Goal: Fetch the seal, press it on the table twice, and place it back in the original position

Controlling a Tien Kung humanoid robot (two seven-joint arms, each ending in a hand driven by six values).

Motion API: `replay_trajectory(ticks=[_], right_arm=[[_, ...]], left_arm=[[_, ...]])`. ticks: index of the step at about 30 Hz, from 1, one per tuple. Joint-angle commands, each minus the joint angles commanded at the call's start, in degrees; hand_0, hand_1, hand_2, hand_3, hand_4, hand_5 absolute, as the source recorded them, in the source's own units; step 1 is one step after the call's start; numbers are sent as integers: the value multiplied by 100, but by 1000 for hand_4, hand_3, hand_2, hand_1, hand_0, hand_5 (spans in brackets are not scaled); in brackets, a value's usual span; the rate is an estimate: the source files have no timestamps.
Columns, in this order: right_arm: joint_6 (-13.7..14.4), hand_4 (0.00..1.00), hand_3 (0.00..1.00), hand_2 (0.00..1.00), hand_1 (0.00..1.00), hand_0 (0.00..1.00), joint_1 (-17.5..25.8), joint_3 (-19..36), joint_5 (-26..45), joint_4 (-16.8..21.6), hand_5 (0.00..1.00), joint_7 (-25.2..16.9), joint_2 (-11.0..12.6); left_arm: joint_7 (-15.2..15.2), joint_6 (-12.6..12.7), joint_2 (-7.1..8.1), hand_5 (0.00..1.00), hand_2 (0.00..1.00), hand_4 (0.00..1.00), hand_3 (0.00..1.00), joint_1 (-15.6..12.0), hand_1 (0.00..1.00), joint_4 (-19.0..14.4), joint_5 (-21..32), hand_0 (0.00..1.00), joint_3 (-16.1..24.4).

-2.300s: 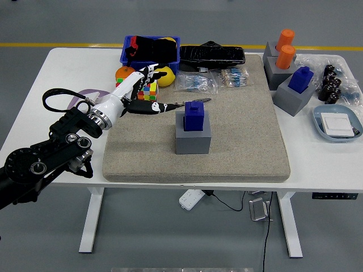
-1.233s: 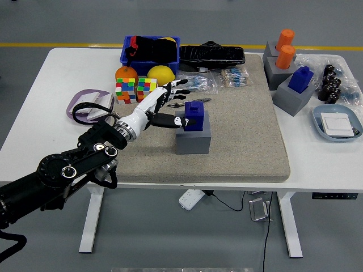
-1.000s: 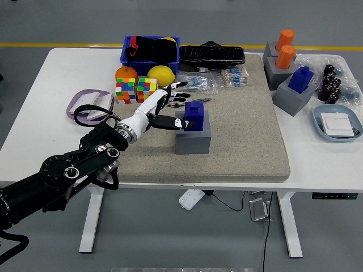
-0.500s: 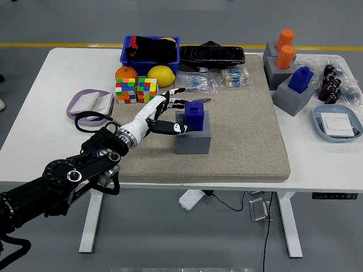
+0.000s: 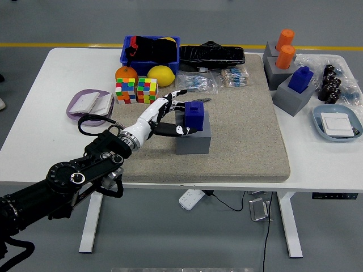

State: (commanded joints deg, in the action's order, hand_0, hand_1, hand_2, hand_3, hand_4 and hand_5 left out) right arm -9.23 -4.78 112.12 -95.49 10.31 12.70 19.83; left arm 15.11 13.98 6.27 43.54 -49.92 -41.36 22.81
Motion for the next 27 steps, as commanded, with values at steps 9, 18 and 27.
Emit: replay_trajectory(ticks=[9,18,27], right_arm=[[0,823,714,712,732,869,4,6,4,0,509,-2,0],[2,824,713,713,732,869,10,-33,21,0,508,1,-5],[0,823,714,712,732,869,4,-66,32,0,507,-7,1]], left_arm=[[71,89,-95,2,722,998,949,17,755,72,24,937,10],[139,157,-147,2,711,998,942,-21,749,127,42,918,-14],[236,281,-215,2,709,976,935,-29,748,177,82,906,-46]])
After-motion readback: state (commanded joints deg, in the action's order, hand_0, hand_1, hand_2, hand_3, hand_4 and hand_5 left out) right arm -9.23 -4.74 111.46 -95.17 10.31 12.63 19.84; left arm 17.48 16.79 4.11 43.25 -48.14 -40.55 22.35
